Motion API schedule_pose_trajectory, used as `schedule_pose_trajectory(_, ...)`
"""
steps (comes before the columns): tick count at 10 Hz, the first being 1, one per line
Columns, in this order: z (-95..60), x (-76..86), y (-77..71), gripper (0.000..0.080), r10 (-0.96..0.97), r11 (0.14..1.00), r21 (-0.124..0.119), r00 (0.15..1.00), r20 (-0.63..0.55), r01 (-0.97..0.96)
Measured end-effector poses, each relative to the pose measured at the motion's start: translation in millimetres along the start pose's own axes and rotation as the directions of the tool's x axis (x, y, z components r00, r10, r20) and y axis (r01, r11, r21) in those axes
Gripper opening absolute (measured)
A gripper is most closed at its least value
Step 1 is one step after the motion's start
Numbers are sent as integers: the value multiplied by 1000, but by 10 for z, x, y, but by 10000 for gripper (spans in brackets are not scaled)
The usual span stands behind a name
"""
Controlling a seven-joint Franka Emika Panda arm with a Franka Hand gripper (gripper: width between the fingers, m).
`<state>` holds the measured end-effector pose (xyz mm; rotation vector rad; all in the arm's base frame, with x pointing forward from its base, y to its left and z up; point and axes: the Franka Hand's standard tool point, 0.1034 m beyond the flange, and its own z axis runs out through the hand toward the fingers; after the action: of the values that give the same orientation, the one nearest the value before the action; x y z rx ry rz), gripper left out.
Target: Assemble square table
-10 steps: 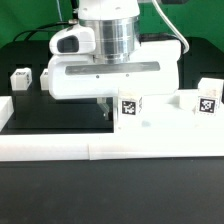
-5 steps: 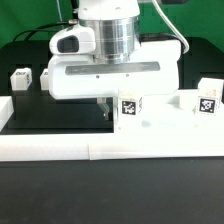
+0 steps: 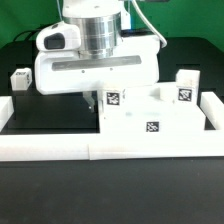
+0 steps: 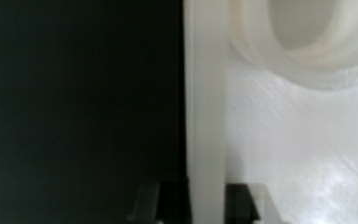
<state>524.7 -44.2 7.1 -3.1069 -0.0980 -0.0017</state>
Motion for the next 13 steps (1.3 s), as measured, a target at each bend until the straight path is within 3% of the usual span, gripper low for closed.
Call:
schedule_pose_trajectory(5,-4,10,54,51,-266,964,-19,964,1,266)
schedule_pose_trajectory(7,-4,89,-37,51,-391,920,-36,920,5,391)
schedule_pose_trajectory(11,-6,84,19,51,-579,814,-43,815,22,579)
schedule_pose_trajectory(13,1,151,-251,51,-659,751,-37,752,21,659)
